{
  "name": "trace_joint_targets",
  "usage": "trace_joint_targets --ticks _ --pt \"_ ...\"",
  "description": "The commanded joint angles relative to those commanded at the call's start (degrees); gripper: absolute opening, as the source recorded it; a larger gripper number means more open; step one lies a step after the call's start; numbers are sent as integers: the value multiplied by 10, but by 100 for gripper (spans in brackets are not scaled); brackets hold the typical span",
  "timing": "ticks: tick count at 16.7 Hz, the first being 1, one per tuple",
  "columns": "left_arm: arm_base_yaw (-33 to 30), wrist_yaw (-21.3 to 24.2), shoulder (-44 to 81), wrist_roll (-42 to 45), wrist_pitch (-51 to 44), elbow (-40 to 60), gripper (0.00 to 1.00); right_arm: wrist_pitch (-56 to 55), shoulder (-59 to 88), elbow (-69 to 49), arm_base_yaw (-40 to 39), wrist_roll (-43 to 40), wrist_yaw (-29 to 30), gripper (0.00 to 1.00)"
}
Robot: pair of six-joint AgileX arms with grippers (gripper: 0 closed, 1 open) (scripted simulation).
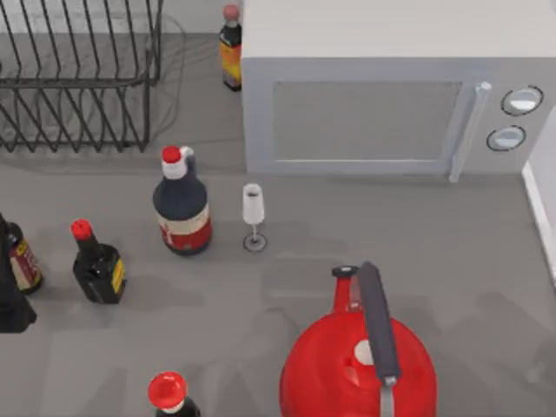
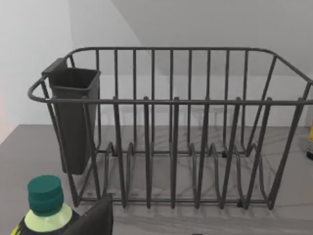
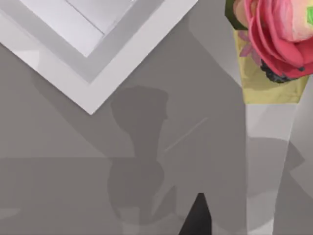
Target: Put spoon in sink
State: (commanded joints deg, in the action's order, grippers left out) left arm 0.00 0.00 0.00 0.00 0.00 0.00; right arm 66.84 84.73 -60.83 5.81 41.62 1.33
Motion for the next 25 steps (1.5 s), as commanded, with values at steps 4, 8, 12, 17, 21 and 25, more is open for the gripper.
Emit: trace_joint_targets --ticks 4,8,12,17,21,25 --pt "0 0 0 0 0 0 100 59 130 -157 3 -1 0 0" --pt "0 0 0 0 0 0 100 138 299 -402 9 -4 1 0" --pt "0 0 0 0 0 0 100 218 475 -673 18 -8 1 0" --pt "0 0 0 0 0 0 100 287 643 -934 28 -17 1 0" --pt "0 0 0 0 0 0 100 309 714 -1039 32 -26 0 0" --pt "0 0 0 0 0 0 100 312 725 -1055 33 -27 0 0"
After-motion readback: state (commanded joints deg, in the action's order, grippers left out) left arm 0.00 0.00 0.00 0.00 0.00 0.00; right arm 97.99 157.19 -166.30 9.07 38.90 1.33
